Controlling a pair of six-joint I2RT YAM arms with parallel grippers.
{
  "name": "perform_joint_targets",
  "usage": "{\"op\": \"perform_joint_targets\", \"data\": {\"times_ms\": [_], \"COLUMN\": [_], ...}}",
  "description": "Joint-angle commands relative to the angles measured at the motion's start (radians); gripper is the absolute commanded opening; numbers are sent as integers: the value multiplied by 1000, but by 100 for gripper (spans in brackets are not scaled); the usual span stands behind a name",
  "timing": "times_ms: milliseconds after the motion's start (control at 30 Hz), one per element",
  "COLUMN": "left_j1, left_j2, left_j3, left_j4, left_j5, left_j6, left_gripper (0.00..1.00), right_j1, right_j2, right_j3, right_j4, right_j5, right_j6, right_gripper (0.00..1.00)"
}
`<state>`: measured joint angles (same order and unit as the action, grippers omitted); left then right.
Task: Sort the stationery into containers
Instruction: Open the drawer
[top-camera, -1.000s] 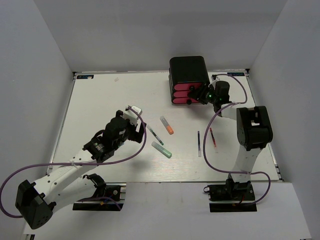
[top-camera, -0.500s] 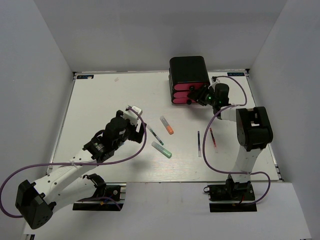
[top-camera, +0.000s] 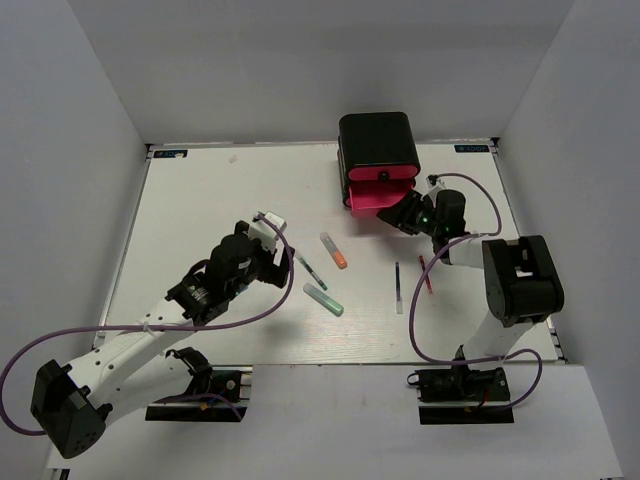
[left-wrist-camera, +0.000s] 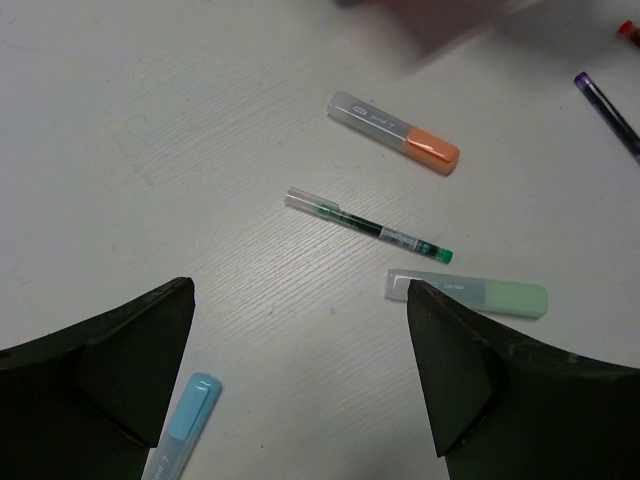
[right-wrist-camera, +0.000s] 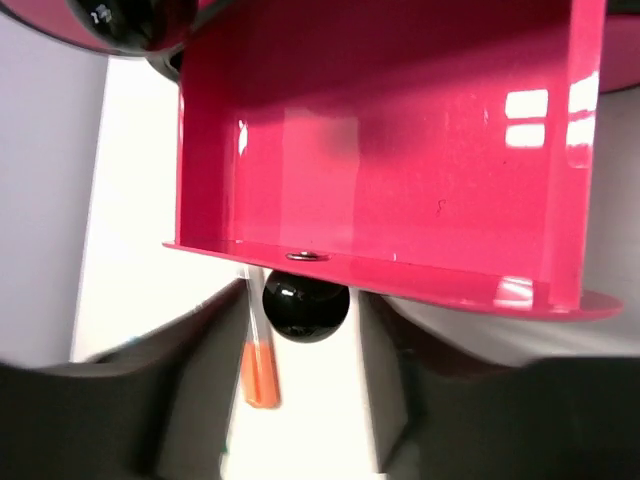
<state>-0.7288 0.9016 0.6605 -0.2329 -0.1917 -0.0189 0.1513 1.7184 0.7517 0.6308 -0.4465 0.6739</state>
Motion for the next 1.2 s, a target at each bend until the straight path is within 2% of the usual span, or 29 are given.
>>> {"op": "perform_joint_targets", "data": {"times_ms": [0, 33, 67, 133, 267, 400, 433, 500, 533, 567, 600, 633, 700, 733, 767, 800, 833, 867, 900, 1000, 1033, 1167], "left_j1": [-3, -3, -3, -3, -3, -3, -3, -12, -12, -12, -12, -12, -12, -12, -12, -12, -12, -12, -12, -23, -23, -32], "left_j2": [-27, -27, -27, 0, 129, 267, 304, 431, 471, 508, 564, 586, 617, 650, 671, 693, 715, 767, 792, 877, 896, 993], "left_j3": [-19, -35, -45, -59, -22, 98, 131, 241, 275, 337, 359, 378, 418, 433, 476, 497, 519, 565, 591, 660, 685, 769], "left_j4": [44, 64, 114, 165, 207, 184, 163, 63, 35, 5, -32, -32, -60, -77, -103, -132, -185, -219, -256, -324, -344, -391], "left_j5": [35, 50, 85, 129, 140, 104, 104, 80, 80, 68, 67, 67, 54, 41, 41, 32, 32, 32, 23, 23, 23, 8], "left_j6": [-48, -70, -97, -183, -340, -458, -504, -550, -585, -608, -625, -659, -702, -749, -775, -797, -820, -860, -875, -906, -918, -964], "left_gripper": [97, 97, 98, 98, 95, 91, 82, 63, 45, 39, 36, 36, 42, 50, 53, 57, 60, 64, 65, 68, 70, 70], "right_j1": [-4, -4, -6, -9, -13, -21, -21, -21, -25, -21, -21, -33, -36, -39, -48, -58, -58, -68, -79, -104, -108, -142], "right_j2": [-36, -39, -39, -61, -112, -172, -180, -215, -226, -270, -288, -305, -393, -413, -468, -518, -570, -592, -643, -671, -690, -729], "right_j3": [-23, -22, -12, -14, -43, -52, -49, -20, -12, -2, -8, -6, 0, 0, -6, -20, -40, -52, -72, -78, -72, -77], "right_j4": [-6, -5, -6, -35, -68, -144, -217, -288, -395, -423, -469, -488, -552, -560, -562, -556, -546, -522, -501, -494, -494, -494], "right_j5": [19, 12, -4, -9, -23, -67, -89, -107, -112, -98, -84, -42, -11, 3, 52, 67, 89, 104, 97, 62, 54, 42], "right_j6": [-28, -36, -39, -50, -92, -160, -203, -319, -353, -387, -466, -493, -575, -594, -617, -620, -623, -622, -617, -614, -611, -605], "right_gripper": [55, 63, 77, 81, 81, 81, 81, 72, 63, 41, 28, 17, 5, 5, 5, 34, 57, 72, 80, 77, 67, 49]}}
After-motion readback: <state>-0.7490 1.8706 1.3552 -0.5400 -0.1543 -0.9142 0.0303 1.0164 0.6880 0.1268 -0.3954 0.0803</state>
